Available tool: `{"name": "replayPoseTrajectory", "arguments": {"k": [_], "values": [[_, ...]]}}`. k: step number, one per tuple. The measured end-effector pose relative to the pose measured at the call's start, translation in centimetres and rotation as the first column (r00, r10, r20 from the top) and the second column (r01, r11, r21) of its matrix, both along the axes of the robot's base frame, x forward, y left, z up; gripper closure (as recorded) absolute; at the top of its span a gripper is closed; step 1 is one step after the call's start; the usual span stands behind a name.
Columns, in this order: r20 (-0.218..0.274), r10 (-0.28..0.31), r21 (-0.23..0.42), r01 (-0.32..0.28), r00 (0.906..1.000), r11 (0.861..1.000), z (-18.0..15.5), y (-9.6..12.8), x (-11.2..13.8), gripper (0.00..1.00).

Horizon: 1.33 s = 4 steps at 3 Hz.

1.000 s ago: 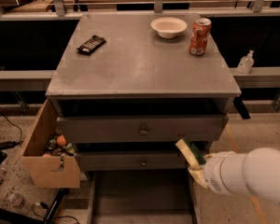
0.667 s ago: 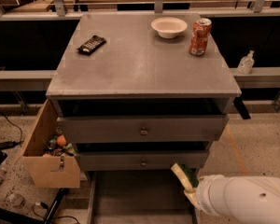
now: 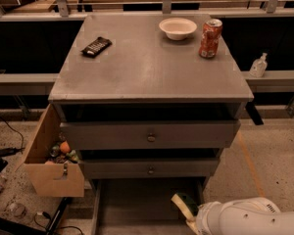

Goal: Place sponge into bottom drawer

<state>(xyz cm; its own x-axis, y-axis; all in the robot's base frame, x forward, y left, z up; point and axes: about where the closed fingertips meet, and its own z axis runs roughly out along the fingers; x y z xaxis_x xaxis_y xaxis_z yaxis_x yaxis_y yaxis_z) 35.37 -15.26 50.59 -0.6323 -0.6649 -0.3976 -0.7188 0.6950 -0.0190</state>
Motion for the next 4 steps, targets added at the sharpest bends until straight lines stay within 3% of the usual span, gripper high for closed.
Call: {"name": "replayPoseTrajectory", "arguments": {"k": [2, 3, 4], "values": [[-0.015, -0.014, -0.005, 0.014, 0.9998, 1.0, -0.1, 0.3, 0.9, 1.0], [-0.026, -0.003, 0.034, 0.003, 0.9996, 0.999, -1.7, 4.3, 5.0, 1.0], [-0.074, 0.025, 0.098, -0.018, 0.997, 0.995, -6.0, 9.6, 8.6, 1.0]]}}
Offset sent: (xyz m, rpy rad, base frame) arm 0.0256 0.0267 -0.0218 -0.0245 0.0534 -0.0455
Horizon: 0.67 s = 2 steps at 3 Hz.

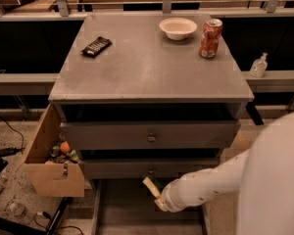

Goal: Place sponge into bottom drawer

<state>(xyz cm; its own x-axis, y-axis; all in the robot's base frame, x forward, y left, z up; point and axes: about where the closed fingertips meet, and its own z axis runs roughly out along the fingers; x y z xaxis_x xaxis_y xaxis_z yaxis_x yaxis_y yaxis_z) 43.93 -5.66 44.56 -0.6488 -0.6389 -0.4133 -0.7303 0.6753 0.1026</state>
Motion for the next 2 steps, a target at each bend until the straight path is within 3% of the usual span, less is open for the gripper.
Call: {"name": "replayPoseTrajectory", "arguments": {"k": [1, 2], "values": [[-0.091, 0.015, 0.029, -0.013, 0.9957, 1.0, -5.6, 2.2, 0.3, 1.0], [-0.129, 0.016, 0.036, -0.012, 0.9915, 0.999, -7.8, 2.6, 0.2, 1.0]]}}
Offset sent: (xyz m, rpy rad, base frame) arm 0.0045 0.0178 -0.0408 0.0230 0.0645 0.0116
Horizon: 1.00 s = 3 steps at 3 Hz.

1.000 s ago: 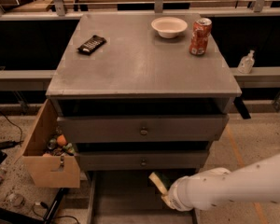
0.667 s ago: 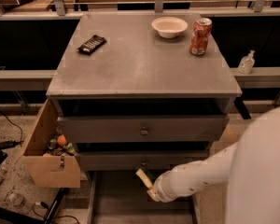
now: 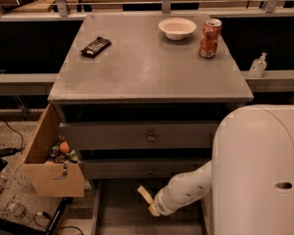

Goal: Place sponge into bottom drawer

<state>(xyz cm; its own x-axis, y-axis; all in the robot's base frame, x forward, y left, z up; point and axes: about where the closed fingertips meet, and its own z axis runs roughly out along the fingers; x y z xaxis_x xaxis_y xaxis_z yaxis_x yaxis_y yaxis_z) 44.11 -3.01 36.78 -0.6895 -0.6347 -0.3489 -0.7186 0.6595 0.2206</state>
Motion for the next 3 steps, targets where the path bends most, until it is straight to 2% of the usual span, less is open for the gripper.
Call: {"name": "replayPoseTrajectory", "arguments": {"k": [1, 2, 3], "values": [[0.0, 0.0, 0.0, 0.0, 1.0, 1.0, 0.0, 0.0, 0.0, 1.0], [-0.006, 0.0, 0.033, 0.0, 1.0, 0.999, -0.5, -0.3, 0.2, 1.0], [-0.041, 0.053, 0.156, -0.046, 0.9978, 0.987, -2.8, 0.8, -0.1, 1.0]]}}
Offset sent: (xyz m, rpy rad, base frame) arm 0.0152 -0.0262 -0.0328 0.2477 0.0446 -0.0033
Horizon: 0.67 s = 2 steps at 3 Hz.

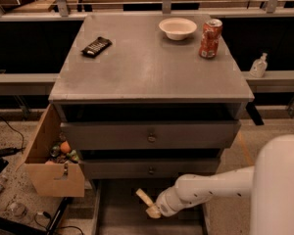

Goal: Place sponge into bottom drawer

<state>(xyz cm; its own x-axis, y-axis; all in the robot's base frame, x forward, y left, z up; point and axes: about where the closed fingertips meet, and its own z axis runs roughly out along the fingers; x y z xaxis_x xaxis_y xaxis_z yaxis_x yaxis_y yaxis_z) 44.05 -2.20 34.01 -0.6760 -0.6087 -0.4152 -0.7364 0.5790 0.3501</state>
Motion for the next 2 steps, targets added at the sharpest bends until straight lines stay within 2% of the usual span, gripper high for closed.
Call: {"name": "replayPoseTrajectory", "arguments": {"k": [1, 2], "values": [[-0.015, -0.017, 0.096, 0.019, 0.9997, 0.995, -2.5, -1.9, 1.0, 1.0], [-0.02, -0.028, 0.135, 0.03, 0.9994, 0.99, -6.3, -4.0, 2.6, 1.0]]}}
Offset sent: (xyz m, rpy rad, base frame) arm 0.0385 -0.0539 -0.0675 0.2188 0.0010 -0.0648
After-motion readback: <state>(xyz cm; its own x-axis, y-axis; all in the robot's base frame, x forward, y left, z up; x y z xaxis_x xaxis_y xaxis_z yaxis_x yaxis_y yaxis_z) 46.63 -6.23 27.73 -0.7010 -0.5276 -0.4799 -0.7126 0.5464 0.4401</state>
